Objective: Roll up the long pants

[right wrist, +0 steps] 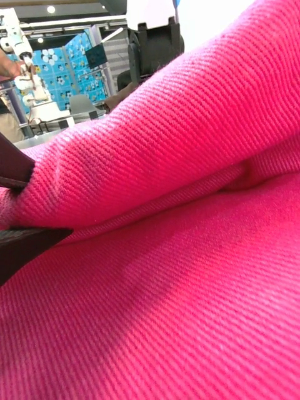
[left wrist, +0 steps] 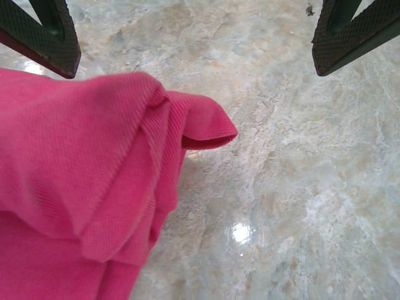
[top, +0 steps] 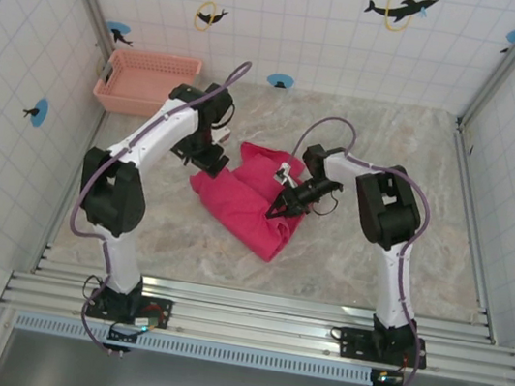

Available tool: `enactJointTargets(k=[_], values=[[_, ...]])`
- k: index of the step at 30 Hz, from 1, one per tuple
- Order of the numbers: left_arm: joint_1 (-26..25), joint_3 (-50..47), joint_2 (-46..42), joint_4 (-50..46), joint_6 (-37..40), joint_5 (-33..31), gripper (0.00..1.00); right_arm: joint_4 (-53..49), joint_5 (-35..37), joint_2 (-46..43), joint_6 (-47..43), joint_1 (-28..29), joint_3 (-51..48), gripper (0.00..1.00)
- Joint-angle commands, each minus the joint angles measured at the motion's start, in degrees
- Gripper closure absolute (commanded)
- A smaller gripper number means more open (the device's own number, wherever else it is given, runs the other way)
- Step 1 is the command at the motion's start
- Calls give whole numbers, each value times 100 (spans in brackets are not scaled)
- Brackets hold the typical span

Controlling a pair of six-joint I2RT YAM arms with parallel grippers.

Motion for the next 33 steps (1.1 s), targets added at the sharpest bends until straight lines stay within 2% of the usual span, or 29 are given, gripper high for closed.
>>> enactJointTargets(k=[1, 4, 7, 13, 15, 17, 20, 24, 26, 28, 32, 33], values=[[-106, -66, -353, 269, -150, 511, 3, -33, 629, 309, 140, 70, 84, 91], [-145, -425, -70, 605, -485, 1085, 2, -48, 803, 243, 122, 81, 122, 89], [-148, -624, 444, 626, -629, 1167, 3, -49, 938, 95, 161, 87, 149, 89], [-142, -554, 1136, 706, -595, 946, 2, -85, 970, -93, 256, 131, 260, 88], [-139, -303, 1488, 611, -561, 803, 3, -146, 1165, -192, 241, 173, 318, 84], [-141, -24, 1815, 492, -517, 780, 2, -348, 1773, -474, 107, 259, 414, 77], [-139, 419, 2214, 248, -448, 738, 3, -706, 3212, -1202, -272, 525, 568, 59], [-144, 737, 2413, 106, -343, 756, 2, -812, 5105, -2211, -919, 1224, 405, 44], [-134, 826, 2452, 62, -299, 755, 3, -717, 5581, -2547, -1015, 1610, 168, 42], [-138, 888, 2494, 21, -259, 765, 3, -532, 5713, -2765, -991, 2005, -117, 40], [-130, 948, 2526, -53, -190, 774, 3, 325, 6786, -3087, -795, 3059, -893, 36], [-129, 933, 2513, -46, -163, 761, 3, 590, 6831, -3110, -825, 3266, -1071, 34]])
